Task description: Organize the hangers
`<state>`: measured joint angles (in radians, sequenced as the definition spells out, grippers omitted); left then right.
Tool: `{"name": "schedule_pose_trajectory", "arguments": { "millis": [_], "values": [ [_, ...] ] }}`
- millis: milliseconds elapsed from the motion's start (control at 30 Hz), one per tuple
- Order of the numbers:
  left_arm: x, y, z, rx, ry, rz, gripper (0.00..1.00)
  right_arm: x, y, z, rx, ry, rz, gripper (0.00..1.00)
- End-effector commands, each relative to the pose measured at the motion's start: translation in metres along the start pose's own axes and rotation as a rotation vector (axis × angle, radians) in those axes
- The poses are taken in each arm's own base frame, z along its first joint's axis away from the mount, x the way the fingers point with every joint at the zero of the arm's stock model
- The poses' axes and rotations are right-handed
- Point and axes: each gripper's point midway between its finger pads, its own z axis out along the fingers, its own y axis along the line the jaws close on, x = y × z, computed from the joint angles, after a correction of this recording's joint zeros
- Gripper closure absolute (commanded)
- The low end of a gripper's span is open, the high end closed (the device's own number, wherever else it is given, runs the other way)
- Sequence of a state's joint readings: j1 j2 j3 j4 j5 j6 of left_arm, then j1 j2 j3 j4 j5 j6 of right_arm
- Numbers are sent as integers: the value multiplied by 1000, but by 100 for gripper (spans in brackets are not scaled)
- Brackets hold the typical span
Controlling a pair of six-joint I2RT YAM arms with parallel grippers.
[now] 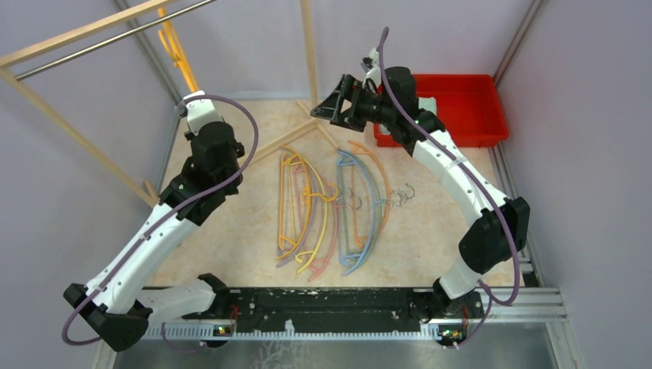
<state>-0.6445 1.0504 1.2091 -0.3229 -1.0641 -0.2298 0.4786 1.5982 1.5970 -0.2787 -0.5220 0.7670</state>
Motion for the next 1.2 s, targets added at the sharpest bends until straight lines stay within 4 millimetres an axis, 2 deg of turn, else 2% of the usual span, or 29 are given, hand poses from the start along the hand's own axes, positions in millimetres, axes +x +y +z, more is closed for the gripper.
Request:
{"name": "schedule_pose_trajectory", "arguments": {
  "millis": [0, 433, 800, 1033, 1167],
  "values": [
    [-22, -10, 3, -3, -28, -26, 100, -18, 15, -6, -54, -47, -49, 10],
    [-36, -21, 11, 0, -24, -61, 100, -21, 1, -3, -62, -40, -10, 10],
    [-25, -14, 51, -23, 78, -90, 100, -29, -4, -1, -78, -31, 17, 10],
    [-16, -8, 69, -22, 122, -111, 100, -29, -9, -2, -76, -29, 24, 11],
    [-5, -22, 75, 31, 164, -93, 100, -28, -13, -1, -70, -30, 36, 11]
  ]
}}
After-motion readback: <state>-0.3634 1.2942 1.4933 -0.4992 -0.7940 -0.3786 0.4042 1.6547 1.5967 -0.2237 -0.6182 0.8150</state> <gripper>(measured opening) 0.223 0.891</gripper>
